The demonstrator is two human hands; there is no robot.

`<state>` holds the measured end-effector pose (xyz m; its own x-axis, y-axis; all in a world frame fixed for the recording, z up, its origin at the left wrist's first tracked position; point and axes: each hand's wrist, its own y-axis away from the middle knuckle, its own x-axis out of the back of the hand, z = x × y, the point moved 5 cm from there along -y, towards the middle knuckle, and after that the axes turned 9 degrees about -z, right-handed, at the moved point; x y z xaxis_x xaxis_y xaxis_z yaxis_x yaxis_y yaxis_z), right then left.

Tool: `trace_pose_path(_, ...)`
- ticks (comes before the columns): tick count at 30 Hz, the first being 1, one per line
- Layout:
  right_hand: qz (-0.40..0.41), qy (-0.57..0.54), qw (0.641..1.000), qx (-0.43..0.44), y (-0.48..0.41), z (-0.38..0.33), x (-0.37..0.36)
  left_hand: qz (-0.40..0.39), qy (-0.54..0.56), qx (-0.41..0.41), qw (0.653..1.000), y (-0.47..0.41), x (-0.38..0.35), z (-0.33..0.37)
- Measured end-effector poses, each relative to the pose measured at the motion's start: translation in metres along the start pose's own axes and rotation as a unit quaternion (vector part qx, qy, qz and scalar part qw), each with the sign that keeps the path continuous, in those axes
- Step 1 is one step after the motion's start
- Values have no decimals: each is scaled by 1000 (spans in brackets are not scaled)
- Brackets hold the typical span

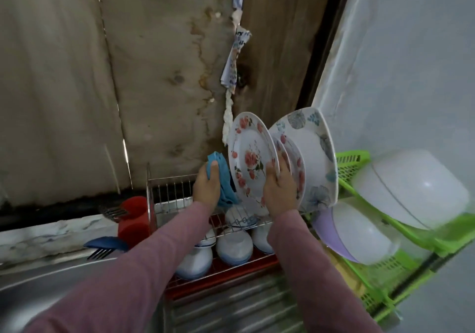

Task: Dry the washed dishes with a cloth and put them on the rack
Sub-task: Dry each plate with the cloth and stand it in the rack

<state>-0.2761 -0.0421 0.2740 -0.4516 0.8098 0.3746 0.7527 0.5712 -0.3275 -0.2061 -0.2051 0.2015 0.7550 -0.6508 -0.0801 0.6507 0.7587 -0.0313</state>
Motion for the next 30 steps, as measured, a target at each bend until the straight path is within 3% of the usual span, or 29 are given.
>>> trace_pose_path(8, -36, -31, 997, -55, -13, 24, -5, 38, 0, 29, 999, 2, 1, -8)
trace_pose_path(14, -56, -5, 997, -47, -12, 28, 1, 53, 14, 29, 998, 13, -3, -9)
trace_pose_path(20, -9, 66, 990, 125, 2, 4, 9, 71, 24, -2, 997, 30, -5, 2)
trace_pose_path(25, 113, 202, 928, 292, 31, -13, 12, 87, 40, -43, 994, 56, -4, 13)
trace_pose_path(30, 46, 140, 932, 332, 57, -7, -3, 104, 47, -83, 990, 97, 3, 22)
